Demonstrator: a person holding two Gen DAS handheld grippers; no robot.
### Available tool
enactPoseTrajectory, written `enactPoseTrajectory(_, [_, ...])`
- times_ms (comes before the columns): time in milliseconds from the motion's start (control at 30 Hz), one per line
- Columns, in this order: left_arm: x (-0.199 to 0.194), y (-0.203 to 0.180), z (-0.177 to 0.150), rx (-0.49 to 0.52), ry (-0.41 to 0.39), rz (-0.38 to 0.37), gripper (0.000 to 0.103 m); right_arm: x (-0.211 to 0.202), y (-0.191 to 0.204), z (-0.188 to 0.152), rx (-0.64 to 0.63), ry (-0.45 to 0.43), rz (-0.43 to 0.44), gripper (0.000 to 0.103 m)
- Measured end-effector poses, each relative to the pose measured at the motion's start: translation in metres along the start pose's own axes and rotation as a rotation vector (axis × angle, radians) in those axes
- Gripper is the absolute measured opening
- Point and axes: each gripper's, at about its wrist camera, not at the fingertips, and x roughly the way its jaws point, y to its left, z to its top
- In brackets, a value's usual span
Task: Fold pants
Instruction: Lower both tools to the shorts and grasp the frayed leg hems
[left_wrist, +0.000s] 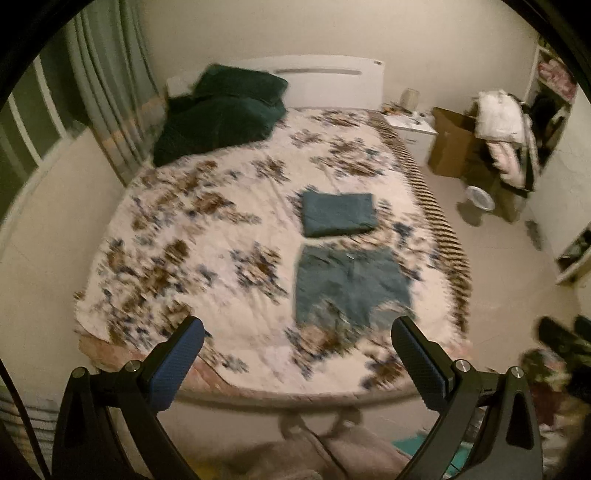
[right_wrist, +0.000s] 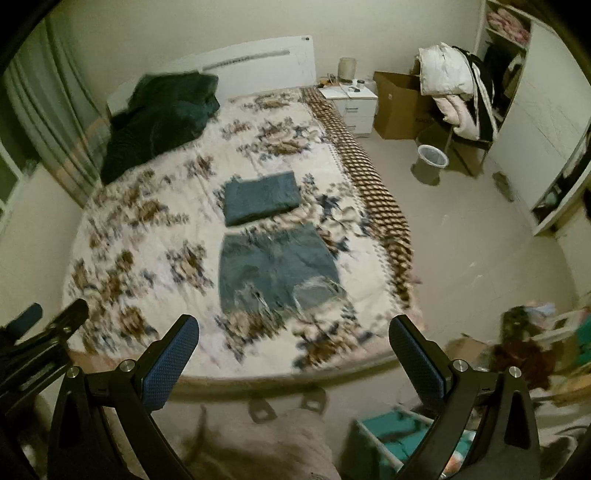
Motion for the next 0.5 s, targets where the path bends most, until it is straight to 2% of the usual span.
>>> enactPoseTrajectory(133, [0.052, -0.023, 0.008, 0.049, -0.063, 0.17, 0.103, 0.064, -0.037, 0.02, 0.056, 0.023, 0.033, 0.103])
enactPoseTrajectory(200, [0.09, -0.045, 0.01, 0.085, -0.046, 0.248, 0.103, 0.104, -0.057, 0.031, 0.07, 0.066, 0.055, 0.099])
enactPoseTrajectory(267, [0.13, -0.068, 0.01, 0.118, 0.01, 0.273, 0.103, 0.147, -0.083, 0.041, 0.095, 0.119, 0.115, 0.077])
enactPoseTrajectory(300, [0.149, -0.086, 0.008, 0.138, 0.027, 0.301, 0.103, 0.172, -0.096, 0.047, 0.116, 0.161, 0.168, 0.062])
enactPoseTrajectory(367, [0.181, -0.116, 0.008, 0.172, 0.041, 0.349, 0.103, 0.224, -0.123, 0.057, 0.147, 0.24, 0.247, 0.059])
enactPoseTrajectory(433, [0.222, -0.154, 0.004, 0.194, 0.067, 0.403, 0.103, 0.281, -0.152, 0.07, 0.139, 0.306, 0.276, 0.059])
enactPoseTrajectory(500, [0.26, -0.179, 0.009, 0.191, 0.126, 0.405, 0.103, 0.326, -0.174, 0.081, 0.13, 0.36, 0.319, 0.06])
